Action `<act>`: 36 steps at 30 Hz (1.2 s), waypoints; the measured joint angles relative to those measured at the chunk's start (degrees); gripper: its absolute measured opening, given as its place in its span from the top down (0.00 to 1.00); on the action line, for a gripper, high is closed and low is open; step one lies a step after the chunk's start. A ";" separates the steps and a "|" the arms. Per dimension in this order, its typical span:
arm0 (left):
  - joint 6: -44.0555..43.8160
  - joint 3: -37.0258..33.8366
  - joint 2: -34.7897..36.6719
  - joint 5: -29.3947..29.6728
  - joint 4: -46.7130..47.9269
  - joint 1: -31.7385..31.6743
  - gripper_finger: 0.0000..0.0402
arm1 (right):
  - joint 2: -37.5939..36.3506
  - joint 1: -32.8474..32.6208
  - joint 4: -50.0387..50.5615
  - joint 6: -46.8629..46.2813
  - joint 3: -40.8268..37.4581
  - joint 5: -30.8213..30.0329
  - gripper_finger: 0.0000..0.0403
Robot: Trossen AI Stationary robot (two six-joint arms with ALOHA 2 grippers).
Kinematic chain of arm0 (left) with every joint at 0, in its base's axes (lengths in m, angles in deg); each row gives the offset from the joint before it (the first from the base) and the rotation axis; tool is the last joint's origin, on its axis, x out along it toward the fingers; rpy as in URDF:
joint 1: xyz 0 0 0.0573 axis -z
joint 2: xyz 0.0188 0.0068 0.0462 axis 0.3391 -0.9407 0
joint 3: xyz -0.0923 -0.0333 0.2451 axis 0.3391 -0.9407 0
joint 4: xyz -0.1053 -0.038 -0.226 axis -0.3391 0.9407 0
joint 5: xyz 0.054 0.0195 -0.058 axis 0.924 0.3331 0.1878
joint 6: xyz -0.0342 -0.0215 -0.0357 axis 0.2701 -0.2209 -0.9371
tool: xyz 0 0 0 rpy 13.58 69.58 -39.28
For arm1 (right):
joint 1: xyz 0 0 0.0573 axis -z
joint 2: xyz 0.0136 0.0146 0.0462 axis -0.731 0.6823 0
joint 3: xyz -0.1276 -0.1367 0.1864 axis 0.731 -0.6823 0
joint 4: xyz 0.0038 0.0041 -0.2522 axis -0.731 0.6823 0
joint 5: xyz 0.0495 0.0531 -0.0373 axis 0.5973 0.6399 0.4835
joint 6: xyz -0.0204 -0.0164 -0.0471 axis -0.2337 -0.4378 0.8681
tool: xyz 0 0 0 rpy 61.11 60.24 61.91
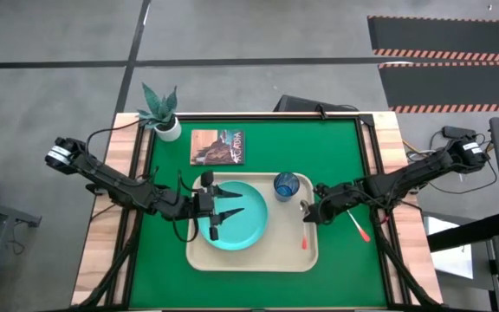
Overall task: Pick and place plate/cup/fork/spoon on tray
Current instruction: Put the orange spoon in the right corner of the serving tray
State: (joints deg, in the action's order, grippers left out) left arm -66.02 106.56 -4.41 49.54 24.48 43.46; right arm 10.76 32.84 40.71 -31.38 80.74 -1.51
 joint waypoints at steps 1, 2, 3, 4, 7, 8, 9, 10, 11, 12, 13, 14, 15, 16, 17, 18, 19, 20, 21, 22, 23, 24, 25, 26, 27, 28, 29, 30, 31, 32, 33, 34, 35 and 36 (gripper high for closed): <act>0.00 0.02 0.00 0.00 0.00 0.00 0.61 | 0.00 -0.19 0.00 0.01 -0.01 -0.19 0.98; 0.00 0.02 0.00 0.00 0.00 0.00 0.61 | 0.00 -0.39 0.01 0.02 -0.06 -0.63 0.98; -0.02 0.00 0.00 0.00 -0.02 0.00 0.61 | 0.00 -0.50 0.03 0.05 -0.12 -0.99 0.98; -0.04 0.02 0.00 0.00 -0.02 0.00 0.61 | 0.00 -0.50 0.02 0.27 -0.18 -0.99 0.98; -0.11 0.02 0.00 0.00 -0.01 0.00 0.61 | 0.00 -0.65 0.03 0.92 -0.51 -1.29 0.98; -0.11 0.02 0.00 0.01 -0.02 0.00 0.61 | 0.00 -0.91 0.02 0.55 -0.66 -1.54 0.98; -0.12 0.02 0.00 0.00 -0.01 0.00 0.61 | 0.02 -1.18 0.02 0.07 -0.80 -1.74 0.98; -0.11 0.02 0.00 0.00 -0.02 0.00 0.61 | 0.03 -1.34 -0.01 -0.30 -0.91 -1.97 0.98; -0.11 0.02 0.00 0.01 -0.01 0.00 0.61 | 0.04 -1.44 -0.04 -0.59 -1.04 -2.20 0.98; -0.13 0.02 0.00 0.00 -0.02 0.00 0.61 | 0.04 -1.51 -0.05 -0.80 -1.14 -2.41 0.98; -0.11 0.02 0.00 0.02 -0.02 0.00 0.61 | 0.04 -1.51 -0.21 -0.92 -1.25 -2.54 0.98; -0.13 0.02 0.00 0.02 -0.02 0.00 0.61 | 0.04 -1.51 -0.50 -0.94 -1.34 -2.79 0.98; -0.13 0.02 0.00 0.02 -0.02 0.00 0.61 | 0.04 -1.51 -1.02 -0.94 -1.44 -2.92 0.98; -0.13 0.02 0.00 0.02 -0.02 0.00 0.61 | 0.04 -1.51 -1.67 -0.94 -1.57 -2.94 0.98; -0.13 0.02 0.00 0.02 -0.02 0.00 0.61 | 0.04 -1.51 -1.89 -0.94 -1.65 -3.05 0.98; -0.14 0.02 0.00 0.02 -0.02 0.00 0.61 | 0.04 -1.51 -1.81 -0.94 -1.76 -3.21 0.98; -0.15 0.02 0.00 0.02 -0.02 0.00 0.61 | 0.04 -1.51 -1.70 -0.95 -1.86 -3.40 0.98; -0.13 0.02 0.00 0.02 -0.02 0.00 0.61 | 0.04 -1.51 -1.74 -0.94 -1.95 -3.49 0.98; -0.15 0.02 0.00 0.02 -0.02 0.00 0.61 | 0.04 -1.51 -1.80 -0.92 -2.06 -3.64 0.98; -0.15 0.02 0.00 0.02 -0.02 0.00 0.61 | 0.04 -1.51 -1.84 -0.92 -2.28 -3.98 0.98; -0.15 0.02 0.00 0.02 -0.02 0.00 0.61 | 0.04 -1.51 -1.82 -0.94 -2.57 -4.22 0.98; -0.15 0.02 0.00 0.02 -0.02 0.00 0.61 | 0.04 -1.51 -1.70 -0.94 -2.86 -4.36 0.98; -0.13 0.02 0.00 0.02 -0.02 0.00 0.61 | 0.04 -1.51 -1.62 -0.94 -3.09 -4.34 0.98; -0.14 0.02 0.00 0.02 -0.02 0.00 0.61 | 0.04 -1.51 -1.71 -0.94 -3.29 -4.36 0.98; -0.15 0.02 0.00 0.02 -0.02 0.00 0.61 | 0.04 -1.51 -1.81 -0.94 -3.47 -4.40 0.98; -0.15 0.02 0.00 0.02 -0.02 0.00 0.61 | 0.04 -1.51 -1.79 -0.95 -3.69 -4.43 0.98; -0.13 0.02 0.00 0.02 -0.02 0.00 0.61 | 0.04 -1.51 -1.63 -1.11 -3.84 -4.46 0.98; -0.15 0.02 0.00 0.02 -0.02 0.00 0.61 | 0.04 -1.51 -1.57 -1.37 -3.87 -4.48 0.98; -0.15 0.02 0.00 0.04 -0.02 0.00 0.61 | 0.04 -1.51 -1.72 -1.53 -3.87 -4.51 0.98; -0.15 0.02 0.00 0.02 -0.02 0.00 0.61 | 0.04 -1.51 -1.81 -1.53 -3.86 -4.59 0.98; -0.15 0.02 0.00 0.03 -0.02 0.00 0.61 | 0.04 -1.51 -1.78 -1.52 -3.87 -4.85 0.98; -0.15 0.03 0.00 0.02 -0.02 0.00 0.61 | 0.04 -1.51 -1.73 -1.48 -3.87 -5.33 0.98; -0.15 0.05 0.00 0.04 -0.02 0.00 0.61 | 0.04 -1.51 -1.73 -1.21 -3.87 -5.62 0.98; -0.15 0.06 0.00 0.03 -0.02 0.00 0.61 | 0.04 -1.51 -1.73 -0.99 -3.87 -5.93 0.98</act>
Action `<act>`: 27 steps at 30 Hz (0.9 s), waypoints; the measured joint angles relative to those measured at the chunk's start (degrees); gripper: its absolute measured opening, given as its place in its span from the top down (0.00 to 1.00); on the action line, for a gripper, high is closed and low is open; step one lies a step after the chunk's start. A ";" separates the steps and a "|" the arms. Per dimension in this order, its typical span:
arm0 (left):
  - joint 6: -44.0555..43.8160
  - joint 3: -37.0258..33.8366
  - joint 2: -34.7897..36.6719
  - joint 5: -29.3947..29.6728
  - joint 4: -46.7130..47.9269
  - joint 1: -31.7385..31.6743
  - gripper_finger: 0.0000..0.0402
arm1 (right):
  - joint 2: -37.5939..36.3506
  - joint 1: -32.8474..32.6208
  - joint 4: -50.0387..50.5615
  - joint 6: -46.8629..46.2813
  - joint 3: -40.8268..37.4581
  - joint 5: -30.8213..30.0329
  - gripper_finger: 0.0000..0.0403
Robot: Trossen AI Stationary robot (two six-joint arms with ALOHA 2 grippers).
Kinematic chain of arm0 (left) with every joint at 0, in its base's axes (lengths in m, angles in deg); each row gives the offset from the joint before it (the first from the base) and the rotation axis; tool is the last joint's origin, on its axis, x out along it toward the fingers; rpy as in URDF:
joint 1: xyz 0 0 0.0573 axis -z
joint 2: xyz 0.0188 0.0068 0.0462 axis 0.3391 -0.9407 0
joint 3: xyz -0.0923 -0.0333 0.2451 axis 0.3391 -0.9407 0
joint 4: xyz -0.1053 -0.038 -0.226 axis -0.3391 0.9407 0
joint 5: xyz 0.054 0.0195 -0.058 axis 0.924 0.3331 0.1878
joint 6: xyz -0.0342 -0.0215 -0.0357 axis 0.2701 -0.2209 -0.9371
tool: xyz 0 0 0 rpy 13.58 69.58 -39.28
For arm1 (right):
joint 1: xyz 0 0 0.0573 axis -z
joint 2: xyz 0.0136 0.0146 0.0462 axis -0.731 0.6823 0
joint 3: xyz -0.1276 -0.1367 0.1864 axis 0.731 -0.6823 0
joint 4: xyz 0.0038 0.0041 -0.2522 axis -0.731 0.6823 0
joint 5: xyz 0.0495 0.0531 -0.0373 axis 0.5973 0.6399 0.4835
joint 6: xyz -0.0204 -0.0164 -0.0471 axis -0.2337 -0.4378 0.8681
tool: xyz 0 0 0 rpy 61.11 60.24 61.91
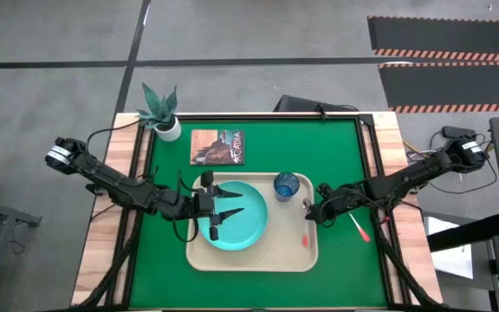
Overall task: Pick and place plate/cup/fork/spoon on tray
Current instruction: Put the orange spoon in the right corner of the serving tray, then put the orange fork beside the blue plate on the serving tray
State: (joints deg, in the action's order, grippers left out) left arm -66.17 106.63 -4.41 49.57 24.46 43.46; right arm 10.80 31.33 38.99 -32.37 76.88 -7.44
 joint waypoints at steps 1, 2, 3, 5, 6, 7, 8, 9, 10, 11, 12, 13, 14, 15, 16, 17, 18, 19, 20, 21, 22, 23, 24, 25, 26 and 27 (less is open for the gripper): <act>0.00 0.00 0.00 0.02 0.00 0.00 0.61 | 0.00 0.00 0.11 0.11 0.00 -0.10 0.98; 0.00 0.00 0.00 0.00 0.00 0.00 0.61 | 0.00 0.00 0.40 0.38 0.00 -0.19 0.98; 0.00 0.00 0.00 0.00 0.00 0.00 0.61 | 0.00 0.00 0.73 0.51 0.00 -0.42 0.98; 0.00 0.00 0.00 0.01 0.00 0.00 0.61 | 0.00 0.00 0.72 0.57 -0.02 -0.59 0.97; 0.00 0.00 0.00 0.02 0.00 0.00 0.61 | 0.00 0.00 0.68 0.65 -0.02 -0.78 0.97; 0.00 0.00 0.00 0.02 0.00 0.00 0.61 | 0.00 0.00 0.69 0.84 -0.04 -1.18 0.96; 0.00 0.00 0.00 0.01 0.00 0.00 0.61 | 0.00 0.00 0.73 1.03 -0.04 -1.43 0.95; 0.00 0.00 0.00 0.00 0.00 0.00 0.61 | 0.00 0.00 0.82 1.41 -0.04 -1.47 0.94; 0.00 0.00 0.00 0.00 0.00 0.00 0.61 | 0.00 0.00 1.00 1.64 -0.04 -1.52 0.93; 0.00 0.00 0.00 0.01 0.00 0.00 0.61 | 0.00 0.00 1.32 1.71 -0.04 -1.52 0.92; 0.00 0.00 0.00 0.02 0.00 0.00 0.61 | 0.00 0.00 1.78 1.75 -0.04 -1.52 0.91; 0.00 0.00 0.00 0.02 0.00 0.00 0.61 | 0.00 0.00 2.19 1.81 -0.04 -1.52 0.90; 0.00 0.00 -0.02 0.02 0.00 0.00 0.61 | 0.00 0.00 2.47 1.96 -0.07 -1.52 0.89; 0.01 0.00 -0.18 0.03 -0.07 -0.01 0.61 | 0.00 0.00 2.59 2.01 -0.07 -1.54 0.88; 0.02 0.00 -0.32 0.04 -0.08 -0.02 0.61 | 0.00 0.00 2.60 2.07 -0.07 -1.55 0.87; 0.02 0.00 -0.40 0.04 0.04 -0.02 0.61 | 0.00 0.00 2.60 2.38 -0.07 -1.56 0.86; 0.00 0.00 -0.42 0.04 0.08 -0.02 0.61 | 0.00 0.01 2.60 2.82 -0.07 -1.56 0.85; 0.02 0.02 -0.42 0.06 0.00 -0.02 0.61 | 0.00 0.02 2.61 3.33 -0.07 -1.56 0.85; 0.00 0.02 -0.39 0.10 -0.11 -0.02 0.61 | -0.05 0.04 2.63 3.92 -0.07 -1.49 0.84; 0.00 0.02 -0.39 0.11 -0.09 -0.02 0.61 | -0.22 0.04 2.67 4.98 -0.07 -1.24 0.84; 0.00 0.02 -0.39 0.11 -0.01 -0.02 0.61 | -0.53 0.06 2.69 5.82 -0.07 -0.25 0.83; 0.00 0.02 -0.39 0.11 0.02 -0.02 0.61 | -0.73 0.19 2.72 6.84 -0.02 0.96 0.83; 0.00 0.02 -0.39 0.11 -0.01 -0.02 0.61 | -1.01 0.29 2.97 7.55 0.21 2.00 0.83; 0.01 0.02 -0.39 0.11 -0.04 -0.02 0.61 | -1.27 0.28 3.28 8.22 0.58 2.88 0.83; 0.01 0.02 -0.39 0.11 -0.03 -0.02 0.61 | -1.49 0.28 3.66 9.10 1.15 3.27 0.84; 0.00 0.02 -0.39 0.11 -0.01 -0.02 0.61 | -1.79 0.26 4.04 10.09 1.95 3.33 0.84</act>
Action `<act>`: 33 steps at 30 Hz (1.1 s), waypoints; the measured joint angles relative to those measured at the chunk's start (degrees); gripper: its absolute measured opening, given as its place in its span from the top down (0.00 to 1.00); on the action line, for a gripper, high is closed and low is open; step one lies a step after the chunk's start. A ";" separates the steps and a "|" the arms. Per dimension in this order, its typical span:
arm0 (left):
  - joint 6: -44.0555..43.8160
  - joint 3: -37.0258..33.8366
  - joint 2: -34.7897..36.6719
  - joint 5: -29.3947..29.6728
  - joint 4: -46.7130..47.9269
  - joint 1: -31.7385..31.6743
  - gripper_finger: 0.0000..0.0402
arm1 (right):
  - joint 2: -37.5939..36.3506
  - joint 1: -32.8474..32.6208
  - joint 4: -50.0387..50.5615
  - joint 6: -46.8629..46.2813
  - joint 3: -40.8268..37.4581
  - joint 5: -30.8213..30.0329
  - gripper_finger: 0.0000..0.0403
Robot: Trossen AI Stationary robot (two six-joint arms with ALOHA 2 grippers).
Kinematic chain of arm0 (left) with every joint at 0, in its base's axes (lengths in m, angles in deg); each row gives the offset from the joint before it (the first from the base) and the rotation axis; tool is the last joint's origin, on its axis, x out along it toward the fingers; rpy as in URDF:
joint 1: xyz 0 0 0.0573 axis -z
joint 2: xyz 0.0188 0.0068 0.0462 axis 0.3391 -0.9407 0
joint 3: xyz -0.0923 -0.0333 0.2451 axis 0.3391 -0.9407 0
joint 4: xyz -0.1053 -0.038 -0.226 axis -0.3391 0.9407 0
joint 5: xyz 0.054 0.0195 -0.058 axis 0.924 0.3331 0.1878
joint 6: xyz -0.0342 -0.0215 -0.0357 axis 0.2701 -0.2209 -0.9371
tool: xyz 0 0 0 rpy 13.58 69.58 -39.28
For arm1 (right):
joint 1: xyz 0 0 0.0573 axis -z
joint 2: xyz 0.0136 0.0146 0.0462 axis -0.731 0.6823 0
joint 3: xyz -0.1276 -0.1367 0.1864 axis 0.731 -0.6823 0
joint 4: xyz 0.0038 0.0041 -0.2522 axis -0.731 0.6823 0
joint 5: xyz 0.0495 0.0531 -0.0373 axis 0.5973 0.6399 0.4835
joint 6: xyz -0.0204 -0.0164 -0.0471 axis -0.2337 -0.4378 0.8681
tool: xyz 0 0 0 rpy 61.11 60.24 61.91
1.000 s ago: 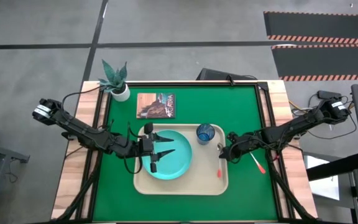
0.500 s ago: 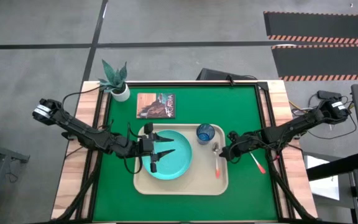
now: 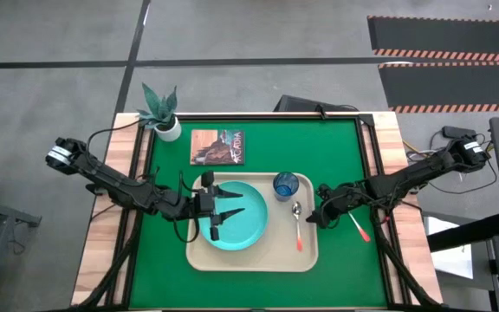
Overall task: Pick and place plate/cup/fork/spoon on tray
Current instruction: Put the orange fork beside the blue plate on the serving tray
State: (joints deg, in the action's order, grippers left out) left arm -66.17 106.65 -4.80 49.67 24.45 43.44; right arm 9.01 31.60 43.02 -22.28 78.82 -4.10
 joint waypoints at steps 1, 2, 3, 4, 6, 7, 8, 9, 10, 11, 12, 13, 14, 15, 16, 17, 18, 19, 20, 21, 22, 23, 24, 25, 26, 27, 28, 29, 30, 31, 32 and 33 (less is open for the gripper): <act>0.01 0.00 0.00 0.00 0.05 0.00 0.61 | -0.25 -0.03 0.40 1.43 0.87 -0.08 0.84; 0.01 0.00 0.00 0.00 0.02 0.00 0.61 | -0.41 -0.13 1.09 2.96 1.84 -0.31 0.85; 0.00 0.00 0.00 0.00 -0.02 0.00 0.61 | -0.49 -0.13 1.93 4.91 2.82 -0.92 0.86; 0.01 0.00 0.00 0.00 0.01 0.00 0.61 | -0.52 -0.13 3.12 7.39 3.91 -1.84 0.86; 0.00 0.00 0.00 0.00 0.03 0.00 0.61 | -0.51 -0.13 6.18 12.29 6.28 -3.84 0.88; 0.01 0.00 0.00 0.00 0.01 0.00 0.61 | -0.45 -0.13 7.80 15.23 7.41 -5.22 0.89; 0.02 0.00 0.00 0.00 -0.01 0.00 0.61 | -0.29 -0.23 9.30 18.79 8.37 -6.67 0.90; 0.01 0.00 0.00 0.00 0.01 0.00 0.61 | -0.05 -0.50 10.36 22.22 8.98 -8.08 0.91; 0.01 0.00 0.00 0.00 0.03 0.00 0.61 | 0.34 -0.89 10.95 25.67 9.31 -9.87 0.92; 0.02 0.00 0.00 0.00 0.02 0.00 0.61 | 0.77 -1.40 11.00 28.88 9.38 -11.58 0.93; 0.02 0.00 0.00 0.00 0.01 0.00 0.61 | 1.19 -2.02 11.00 32.19 9.38 -13.16 0.94; 0.02 0.00 0.00 0.00 0.01 0.00 0.61 | 1.73 -2.70 10.88 36.08 9.19 -14.78 0.95; 0.00 0.00 0.00 0.00 0.03 0.00 0.61 | 2.15 -3.59 10.87 40.30 8.81 -16.33 0.96; 0.00 0.00 0.00 0.00 0.03 0.00 0.61 | 2.67 -4.73 10.99 44.35 8.31 -18.14 0.97; 0.01 0.00 0.00 0.00 0.02 0.00 0.61 | 3.25 -5.94 11.07 47.29 7.86 -20.58 0.97; 0.02 0.00 0.00 0.00 0.02 0.00 0.61 | 3.98 -7.20 11.10 48.54 7.53 -23.91 0.98; 0.02 0.00 0.00 0.00 0.01 0.00 0.61 | 4.88 -8.19 11.01 49.13 7.45 -27.18 0.98; 0.02 0.00 0.00 0.00 0.03 0.00 0.61 | 5.87 -8.98 10.30 50.16 7.46 -29.45 0.98; 0.02 0.00 0.00 0.00 0.03 -0.01 0.61 | 6.86 -9.62 9.52 51.03 7.61 -30.27 0.98; 0.03 0.00 0.00 0.00 0.03 -0.02 0.61 | 8.06 -10.21 9.55 51.79 8.20 -30.34 0.98; 0.04 0.00 0.00 0.00 0.02 -0.02 0.61 | 9.36 -10.74 9.95 51.79 9.25 -30.27 0.98; 0.04 0.00 0.00 0.00 0.01 -0.02 0.61 | 10.50 -11.25 11.07 51.71 10.86 -30.21 0.98; 0.04 0.00 0.00 0.00 0.04 -0.02 0.61 | 11.46 -11.72 12.96 51.69 12.78 -30.24 0.98; 0.04 0.00 0.00 0.00 0.03 -0.02 0.61 | 12.49 -12.14 15.79 51.69 15.00 -30.31 0.98; 0.04 0.00 0.02 0.00 0.01 -0.02 0.61 | 13.70 -12.29 19.03 51.57 17.42 -30.48 0.98; 0.04 0.00 0.02 0.00 0.03 -0.02 0.61 | 14.94 -12.30 21.97 51.19 19.75 -30.69 0.98; 0.06 0.00 0.02 0.00 0.03 -0.02 0.61 | 16.30 -12.33 24.85 50.63 21.94 -30.70 0.98; 0.07 0.00 0.02 0.00 0.02 -0.02 0.61 | 17.63 -12.28 27.11 50.35 23.72 -30.54 0.98; 0.07 0.00 0.02 0.00 0.01 -0.02 0.61 | 18.93 -12.27 28.45 50.17 25.29 -30.27 0.98; 0.07 0.00 0.02 0.00 0.02 -0.02 0.61 | 20.26 -12.26 29.06 50.19 26.73 -30.10 0.98; 0.07 0.00 0.02 0.00 0.03 -0.02 0.61 | 21.62 -12.26 29.68 50.30 27.99 -29.63 0.98; 0.07 0.00 0.02 0.00 0.02 -0.02 0.61 | 23.10 -12.26 30.68 50.64 29.00 -28.80 0.98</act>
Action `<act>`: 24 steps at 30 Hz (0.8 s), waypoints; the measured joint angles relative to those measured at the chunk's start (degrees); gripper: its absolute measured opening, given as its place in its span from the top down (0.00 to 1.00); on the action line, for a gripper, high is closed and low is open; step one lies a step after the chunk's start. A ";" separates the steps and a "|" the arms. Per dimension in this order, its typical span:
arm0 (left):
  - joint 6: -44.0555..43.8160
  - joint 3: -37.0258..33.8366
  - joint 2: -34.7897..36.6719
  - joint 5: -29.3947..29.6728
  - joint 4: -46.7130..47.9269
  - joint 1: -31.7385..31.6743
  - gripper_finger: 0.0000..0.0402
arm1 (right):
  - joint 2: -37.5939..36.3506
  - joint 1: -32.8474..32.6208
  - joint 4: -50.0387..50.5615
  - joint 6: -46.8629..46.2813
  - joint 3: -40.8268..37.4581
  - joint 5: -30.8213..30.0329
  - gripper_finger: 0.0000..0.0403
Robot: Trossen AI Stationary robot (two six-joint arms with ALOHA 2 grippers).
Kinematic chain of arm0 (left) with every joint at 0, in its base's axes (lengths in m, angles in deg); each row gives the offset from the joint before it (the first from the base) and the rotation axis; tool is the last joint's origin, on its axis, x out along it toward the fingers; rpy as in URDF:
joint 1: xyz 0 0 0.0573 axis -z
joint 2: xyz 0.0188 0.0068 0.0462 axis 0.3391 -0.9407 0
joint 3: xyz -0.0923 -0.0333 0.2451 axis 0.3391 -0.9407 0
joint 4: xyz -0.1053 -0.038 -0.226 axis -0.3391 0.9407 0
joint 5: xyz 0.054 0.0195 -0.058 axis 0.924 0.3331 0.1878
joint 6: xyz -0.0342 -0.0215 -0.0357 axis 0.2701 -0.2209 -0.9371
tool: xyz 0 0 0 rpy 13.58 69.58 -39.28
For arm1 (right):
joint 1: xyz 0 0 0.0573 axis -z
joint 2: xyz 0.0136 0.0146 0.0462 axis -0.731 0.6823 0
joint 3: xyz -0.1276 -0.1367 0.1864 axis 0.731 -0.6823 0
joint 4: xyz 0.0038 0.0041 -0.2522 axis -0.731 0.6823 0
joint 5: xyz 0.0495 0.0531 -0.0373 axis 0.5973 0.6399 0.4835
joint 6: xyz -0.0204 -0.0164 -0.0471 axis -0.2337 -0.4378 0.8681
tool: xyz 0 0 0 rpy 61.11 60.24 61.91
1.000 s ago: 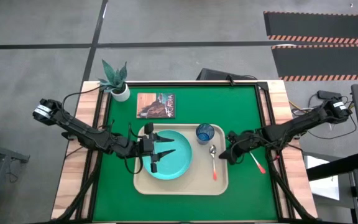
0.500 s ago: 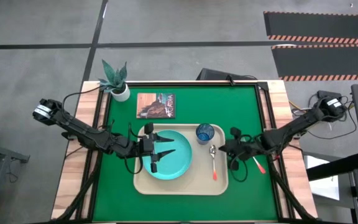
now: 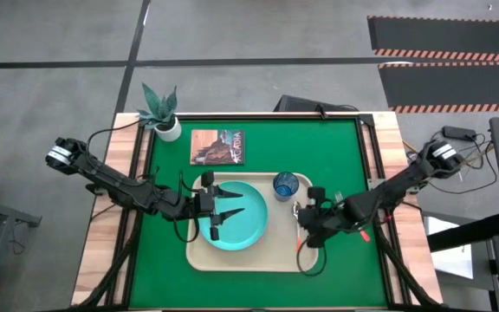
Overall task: Pick and place plate/cup/fork/spoon on tray
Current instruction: Put the orange fork beside the blue plate on the serving tray
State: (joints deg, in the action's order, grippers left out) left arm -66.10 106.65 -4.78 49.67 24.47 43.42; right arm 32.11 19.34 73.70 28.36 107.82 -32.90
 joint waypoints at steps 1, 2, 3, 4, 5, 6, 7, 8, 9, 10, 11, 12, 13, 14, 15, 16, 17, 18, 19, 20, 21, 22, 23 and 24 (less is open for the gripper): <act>0.00 0.00 0.00 -0.01 -0.01 0.00 0.61 | 1.36 0.00 1.09 0.21 0.75 0.62 0.98; 0.00 0.00 0.00 0.00 0.01 0.00 0.61 | 2.81 0.00 2.00 0.27 1.32 0.98 0.98; 0.00 0.00 0.00 0.00 0.01 0.00 0.61 | 4.15 0.00 2.48 0.30 1.57 1.12 0.98; 0.00 0.00 0.00 0.00 0.01 0.00 0.61 | 5.30 0.00 2.79 0.30 1.67 1.11 0.98; 0.00 0.00 0.00 -0.01 0.02 0.00 0.61 | 6.42 0.00 3.06 0.29 1.67 1.10 0.98; 0.00 0.00 0.00 -0.01 0.03 0.00 0.61 | 7.40 0.01 3.07 0.25 1.62 1.03 0.98; 0.00 0.00 0.00 -0.02 0.02 0.00 0.61 | 8.38 0.04 2.93 0.22 1.44 0.68 0.98; 0.00 0.00 0.00 -0.01 0.03 0.00 0.61 | 9.18 0.04 2.99 0.11 1.16 -0.02 0.98; 0.00 0.00 0.00 -0.02 0.02 0.00 0.61 | 10.00 0.07 3.21 -0.11 1.01 -0.66 0.98; 0.00 0.00 0.00 -0.02 0.01 0.00 0.61 | 10.70 0.15 3.18 -0.18 0.97 -1.29 0.98; 0.00 0.00 0.00 -0.02 0.03 0.00 0.61 | 11.35 0.17 2.88 -0.16 0.97 -1.50 0.98; 0.00 0.00 0.00 -0.02 0.03 0.00 0.61 | 11.84 0.17 2.42 0.02 0.97 -1.54 0.98; 0.00 0.00 0.00 -0.02 0.01 0.00 0.61 | 12.45 0.20 1.63 0.15 0.84 -1.58 0.98; 0.00 0.00 0.00 -0.02 0.02 0.00 0.61 | 12.98 0.27 0.67 0.32 0.71 -1.61 0.98; 0.00 0.00 0.00 -0.02 0.01 0.00 0.61 | 13.42 0.26 -0.31 0.61 0.51 -1.59 0.98; 0.00 0.00 0.00 -0.02 0.03 0.00 0.61 | 13.85 0.28 -0.76 0.76 0.38 -1.58 0.98; 0.00 0.00 0.00 -0.02 0.01 0.00 0.61 | 14.08 0.31 -0.93 0.90 0.32 -1.63 0.98; 0.00 0.00 0.00 -0.02 0.02 0.00 0.61 | 14.21 0.31 -1.11 1.01 0.25 -1.71 0.98; 0.00 0.00 0.00 -0.02 0.03 0.00 0.61 | 14.33 0.31 -1.19 1.02 0.25 -1.92 0.98; 0.00 0.00 0.00 -0.02 0.01 0.00 0.61 | 14.36 0.31 -1.15 1.03 0.25 -1.96 0.98; 0.00 0.00 0.00 -0.02 0.03 0.00 0.61 | 14.21 0.31 -0.81 1.02 0.25 -1.94 0.98; 0.00 -0.02 0.00 -0.02 0.03 0.00 0.61 | 13.75 0.31 -0.24 0.76 0.23 -1.94 0.98; 0.00 -0.02 0.00 -0.02 0.03 0.00 0.61 | 13.07 0.28 0.22 0.12 0.26 -1.91 0.98; 0.00 -0.02 0.00 -0.02 0.03 0.00 0.61 | 12.24 0.28 0.88 -0.51 0.48 -1.75 0.98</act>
State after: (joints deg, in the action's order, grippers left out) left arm -66.10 106.63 -4.78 49.65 24.50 43.42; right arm 44.35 19.62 74.58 27.85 108.29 -34.65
